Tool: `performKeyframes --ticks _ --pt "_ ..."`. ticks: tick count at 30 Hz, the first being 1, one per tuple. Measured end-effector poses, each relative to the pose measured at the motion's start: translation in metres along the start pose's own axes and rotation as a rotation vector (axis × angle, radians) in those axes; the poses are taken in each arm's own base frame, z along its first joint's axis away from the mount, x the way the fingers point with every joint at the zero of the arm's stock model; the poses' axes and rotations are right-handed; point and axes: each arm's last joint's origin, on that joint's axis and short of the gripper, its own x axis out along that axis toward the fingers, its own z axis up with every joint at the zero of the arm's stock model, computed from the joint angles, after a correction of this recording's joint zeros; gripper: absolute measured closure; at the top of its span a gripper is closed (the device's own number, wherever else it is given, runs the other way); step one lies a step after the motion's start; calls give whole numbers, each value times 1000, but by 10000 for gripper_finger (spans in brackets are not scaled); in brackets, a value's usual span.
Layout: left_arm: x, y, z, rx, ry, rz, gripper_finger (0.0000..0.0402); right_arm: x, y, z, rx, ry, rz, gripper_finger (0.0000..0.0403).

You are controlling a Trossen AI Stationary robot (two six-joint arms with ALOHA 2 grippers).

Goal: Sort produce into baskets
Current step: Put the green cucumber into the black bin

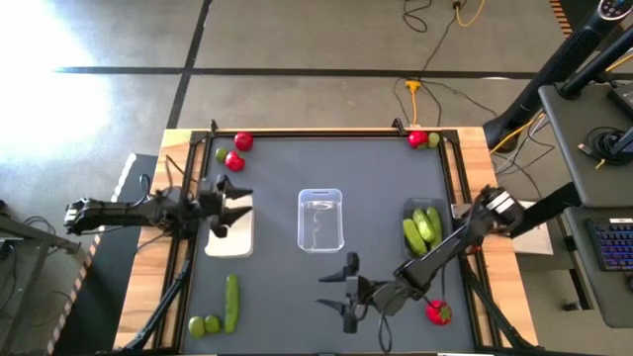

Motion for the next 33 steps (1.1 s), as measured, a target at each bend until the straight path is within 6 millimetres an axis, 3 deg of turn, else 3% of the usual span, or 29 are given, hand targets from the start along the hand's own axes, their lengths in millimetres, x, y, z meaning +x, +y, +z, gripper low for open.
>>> performKeyframes --ticks 7,13,19,26,33 --pt "-2 -7 16 -60 -150 -118 139 21 15 1 -120 -15 -2 177" --pt "-8 -20 27 -76 -182 -482 139 28 13 -17 -161 27 -39 177" --pt "-18 -34 39 -124 -264 -763 139 35 -2 -10 -160 7 -138 177" --pt "-6 -44 21 -209 -140 -640 139 42 -13 -17 -157 35 -163 177" --pt "11 -58 13 -308 113 -563 139 42 -15 -19 -159 41 -167 177"
